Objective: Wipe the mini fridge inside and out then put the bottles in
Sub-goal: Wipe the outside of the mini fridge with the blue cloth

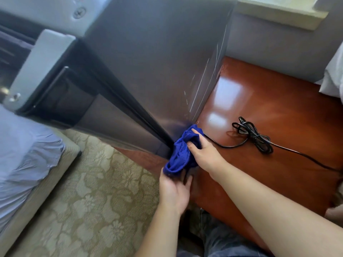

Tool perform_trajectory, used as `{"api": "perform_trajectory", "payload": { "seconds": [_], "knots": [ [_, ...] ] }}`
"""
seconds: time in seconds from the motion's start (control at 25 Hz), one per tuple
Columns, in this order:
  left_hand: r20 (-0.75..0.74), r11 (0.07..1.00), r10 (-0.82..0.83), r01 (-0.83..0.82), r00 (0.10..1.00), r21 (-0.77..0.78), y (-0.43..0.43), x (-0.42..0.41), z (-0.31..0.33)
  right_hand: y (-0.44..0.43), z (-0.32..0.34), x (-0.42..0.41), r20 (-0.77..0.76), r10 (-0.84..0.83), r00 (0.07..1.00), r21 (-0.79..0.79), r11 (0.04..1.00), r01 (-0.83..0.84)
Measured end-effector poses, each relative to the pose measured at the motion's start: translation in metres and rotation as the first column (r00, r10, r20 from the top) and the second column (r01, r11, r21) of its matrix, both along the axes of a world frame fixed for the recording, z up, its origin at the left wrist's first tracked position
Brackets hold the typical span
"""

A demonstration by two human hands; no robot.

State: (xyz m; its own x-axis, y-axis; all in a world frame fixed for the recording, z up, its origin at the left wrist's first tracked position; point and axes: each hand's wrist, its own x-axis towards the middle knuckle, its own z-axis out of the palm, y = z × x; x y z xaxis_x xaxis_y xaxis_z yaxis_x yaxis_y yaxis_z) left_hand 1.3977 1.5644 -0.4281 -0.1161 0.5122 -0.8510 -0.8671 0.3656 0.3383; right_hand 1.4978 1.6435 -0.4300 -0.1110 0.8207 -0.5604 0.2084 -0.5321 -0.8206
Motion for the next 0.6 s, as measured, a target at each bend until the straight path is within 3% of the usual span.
{"api": "perform_trajectory", "payload": {
  "seconds": [0.08, 0.16, 0.36, 0.48, 0.6],
  "knots": [
    [-0.052, 0.999, -0.017, 0.019, 0.999, 0.032, -0.012, -0.005, 0.001, 0.001, -0.003, 0.001, 0.152, 0.059, 0.987, 0.009, 0.998, -0.061],
    [-0.079, 0.992, -0.064, 0.073, 0.995, 0.107, -0.017, -0.007, 0.005, 0.000, -0.004, 0.001, 0.205, 0.114, 0.972, -0.005, 0.993, -0.115],
    [-0.188, 0.977, -0.179, 0.198, 0.966, 0.084, 0.005, 0.016, 0.009, 0.002, -0.003, 0.014, 0.059, -0.090, 0.994, -0.054, 0.994, 0.094],
    [-0.125, 0.993, -0.099, 0.106, 0.987, 0.052, 0.030, 0.024, 0.009, 0.006, 0.002, 0.025, 0.030, -0.188, 0.982, -0.057, 0.980, 0.190],
    [-0.009, 1.000, 0.019, -0.019, 1.000, -0.017, 0.046, 0.037, 0.006, 0.014, 0.006, 0.031, -0.059, -0.135, 0.989, -0.085, 0.988, 0.130]
  ]
}}
